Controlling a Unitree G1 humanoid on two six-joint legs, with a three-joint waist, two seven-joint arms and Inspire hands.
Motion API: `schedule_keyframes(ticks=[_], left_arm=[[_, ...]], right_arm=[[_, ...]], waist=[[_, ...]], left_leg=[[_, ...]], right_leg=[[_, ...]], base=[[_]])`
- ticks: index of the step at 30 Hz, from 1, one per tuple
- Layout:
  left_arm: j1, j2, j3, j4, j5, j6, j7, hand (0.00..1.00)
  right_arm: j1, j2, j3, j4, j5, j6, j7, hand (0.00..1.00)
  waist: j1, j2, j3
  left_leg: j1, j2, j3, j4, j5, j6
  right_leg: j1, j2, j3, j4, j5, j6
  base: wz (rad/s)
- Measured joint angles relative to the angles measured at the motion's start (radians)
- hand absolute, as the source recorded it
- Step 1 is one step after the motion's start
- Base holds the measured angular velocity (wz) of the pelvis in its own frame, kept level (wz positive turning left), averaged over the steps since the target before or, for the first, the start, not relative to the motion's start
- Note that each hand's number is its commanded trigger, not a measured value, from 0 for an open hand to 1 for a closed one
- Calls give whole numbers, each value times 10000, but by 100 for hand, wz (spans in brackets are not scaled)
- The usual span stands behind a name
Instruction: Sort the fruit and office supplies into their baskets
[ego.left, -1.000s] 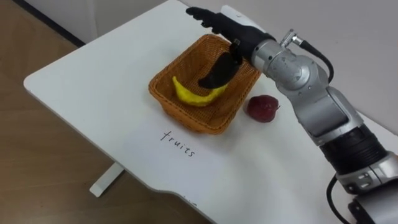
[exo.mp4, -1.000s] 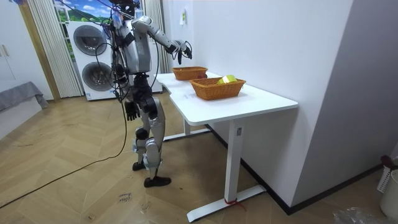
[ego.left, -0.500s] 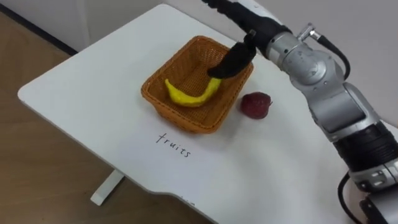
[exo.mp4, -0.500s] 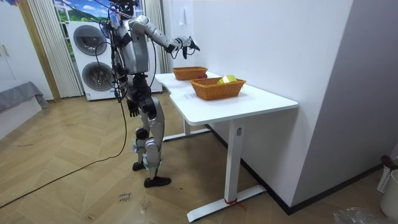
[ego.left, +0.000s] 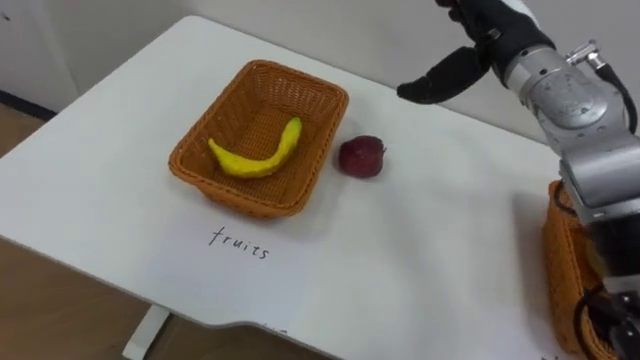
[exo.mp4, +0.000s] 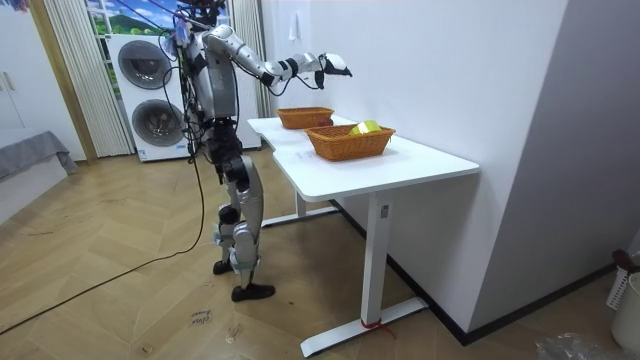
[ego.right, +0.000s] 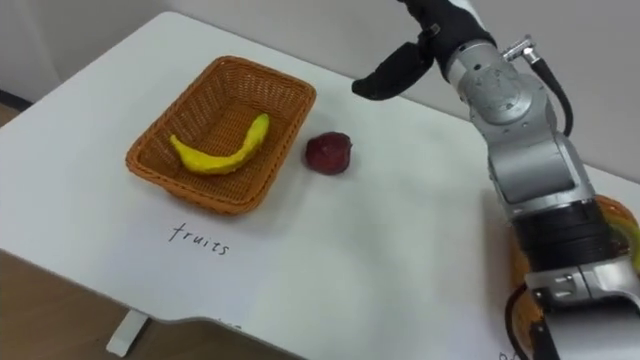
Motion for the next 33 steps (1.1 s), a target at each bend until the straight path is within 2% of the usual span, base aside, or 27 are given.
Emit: schedule_keyframes(ticks=[1, 13, 18, 21, 22, 26, 33], left_arm=[[-2, 0, 0, -24, 0, -12, 11, 0], [66, 2, -15, -240, -7, -260, 224, 0], [51, 2, -21, -197, -49, -285, 264, 0], [70, -1, -53, -185, -81, -276, 259, 0], [68, -1, -60, -179, -82, -265, 248, 0], [102, 6, -277, -2, -68, -93, 156, 0], [317, 21, -441, -5, -58, 147, 24, 0]], right_arm=[[10, -4, -77, 44, 1, 0, 0, 0], [560, -22, -394, 52, 159, 0, 21, 0], [566, -47, -389, 163, 841, -4, 19, 0], [645, -47, -262, 612, 1122, -4, 27, 0], [741, -45, -238, 772, 1224, 0, 90, 0], [986, -23, -226, 1280, 1319, 34, 415, 0], [996, -10, -147, 1428, 1321, 50, 504, 0]], waist=[[-130, 12, -3], [-293, 133, -19], [-244, 148, -20], [-83, 209, 23], [-52, 250, 50], [116, 275, 63], [134, 284, 50]], left_leg=[[3, 1, 0, 2, 0, 0], [16, 17, 86, -63, -2, 1], [25, 17, 90, -63, -2, 1], [125, 21, 100, -71, -7, 8], [129, 22, 97, -134, -14, 12], [105, 17, 94, -150, -20, 19], [-49, 21, 96, -136, -16, 21]], right_leg=[[-1, 0, 0, -5, 0, 0], [-49, 21, 124, 10, 4, -5], [-45, 25, 120, 12, 4, -5], [39, 28, 113, 5, 4, -5], [44, 28, 105, 6, 4, -5], [27, 17, 106, 6, 4, -4], [-132, 19, 72, 3, 3, -4]], base=[[0], [-1], [-1], [0], [0], [0], [0]])
